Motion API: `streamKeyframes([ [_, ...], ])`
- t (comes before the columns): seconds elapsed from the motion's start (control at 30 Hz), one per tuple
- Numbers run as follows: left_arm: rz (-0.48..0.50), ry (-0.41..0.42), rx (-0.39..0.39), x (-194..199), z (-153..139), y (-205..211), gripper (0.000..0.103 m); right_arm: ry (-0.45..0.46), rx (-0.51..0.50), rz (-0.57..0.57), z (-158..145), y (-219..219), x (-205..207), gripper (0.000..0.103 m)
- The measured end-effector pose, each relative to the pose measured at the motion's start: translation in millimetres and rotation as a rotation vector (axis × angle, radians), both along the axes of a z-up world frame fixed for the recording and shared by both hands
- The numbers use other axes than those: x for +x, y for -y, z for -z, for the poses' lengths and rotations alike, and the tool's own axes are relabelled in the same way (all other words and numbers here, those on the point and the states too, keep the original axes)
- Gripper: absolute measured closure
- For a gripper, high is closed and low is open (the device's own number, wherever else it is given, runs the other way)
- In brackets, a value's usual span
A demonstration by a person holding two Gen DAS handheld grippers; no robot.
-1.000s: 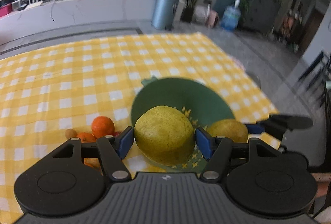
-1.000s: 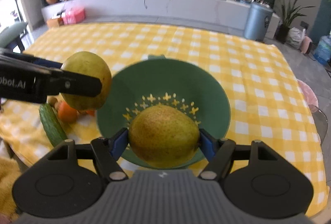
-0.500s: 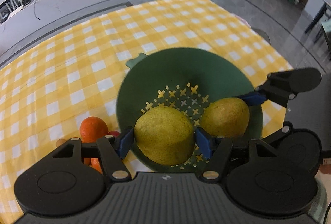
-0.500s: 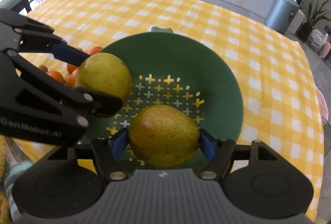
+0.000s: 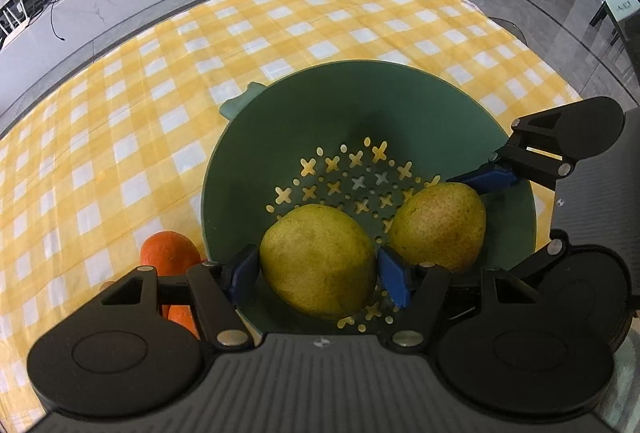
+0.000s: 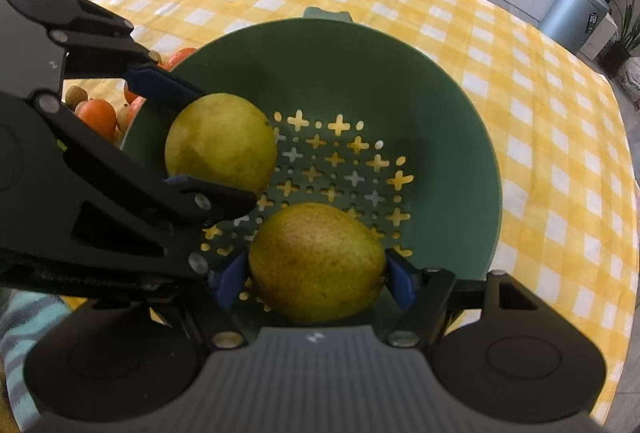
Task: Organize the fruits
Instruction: 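Carry both pears into the green colander and lower them with both tools, then open both tools to release the pears and withdraw from the colander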
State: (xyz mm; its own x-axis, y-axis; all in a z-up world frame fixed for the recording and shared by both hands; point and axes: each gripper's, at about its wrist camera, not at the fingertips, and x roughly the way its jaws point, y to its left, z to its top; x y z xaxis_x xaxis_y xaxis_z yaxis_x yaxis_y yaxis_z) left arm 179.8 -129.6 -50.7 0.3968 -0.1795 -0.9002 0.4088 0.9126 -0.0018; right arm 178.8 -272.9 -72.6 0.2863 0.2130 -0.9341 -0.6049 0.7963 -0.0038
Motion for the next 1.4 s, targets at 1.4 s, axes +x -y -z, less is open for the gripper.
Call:
streamKeyframes([
  [1.4, -0.080, 0.113, -0.116, -45.3, -50.6, -42.1, 0.031, 0.128, 0.058, 0.175, -56.8, 0.6, -40.6, 0.016],
])
